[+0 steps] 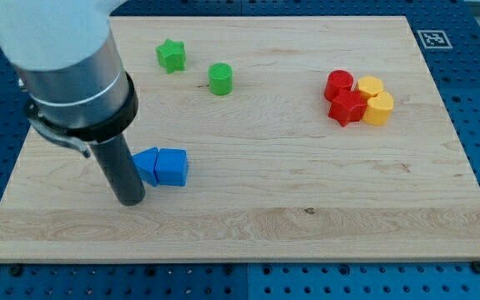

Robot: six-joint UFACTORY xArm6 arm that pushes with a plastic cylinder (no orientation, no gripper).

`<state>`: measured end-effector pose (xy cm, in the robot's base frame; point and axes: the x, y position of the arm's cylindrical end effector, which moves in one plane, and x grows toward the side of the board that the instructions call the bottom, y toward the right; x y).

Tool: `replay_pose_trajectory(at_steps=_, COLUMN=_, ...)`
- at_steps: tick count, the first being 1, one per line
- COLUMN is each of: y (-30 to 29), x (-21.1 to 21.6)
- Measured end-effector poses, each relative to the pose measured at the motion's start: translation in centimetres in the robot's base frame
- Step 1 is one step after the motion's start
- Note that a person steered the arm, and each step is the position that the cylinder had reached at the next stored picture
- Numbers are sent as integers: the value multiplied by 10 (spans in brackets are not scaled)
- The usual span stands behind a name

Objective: Place the pointer diagonally bottom right to the green circle

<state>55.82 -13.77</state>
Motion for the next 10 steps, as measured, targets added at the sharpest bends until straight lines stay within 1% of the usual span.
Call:
replay_pose_trajectory(at_steps=2, y=4, x=7)
replay_pose_trajectory(at_steps=4, y=13, x=26)
replay_pose_trajectory(at_steps=5, y=31, x=31)
replay_pose_trajectory(at_steps=9, y=73, x=33)
replay_pose_trajectory(at_steps=10, y=99, x=33)
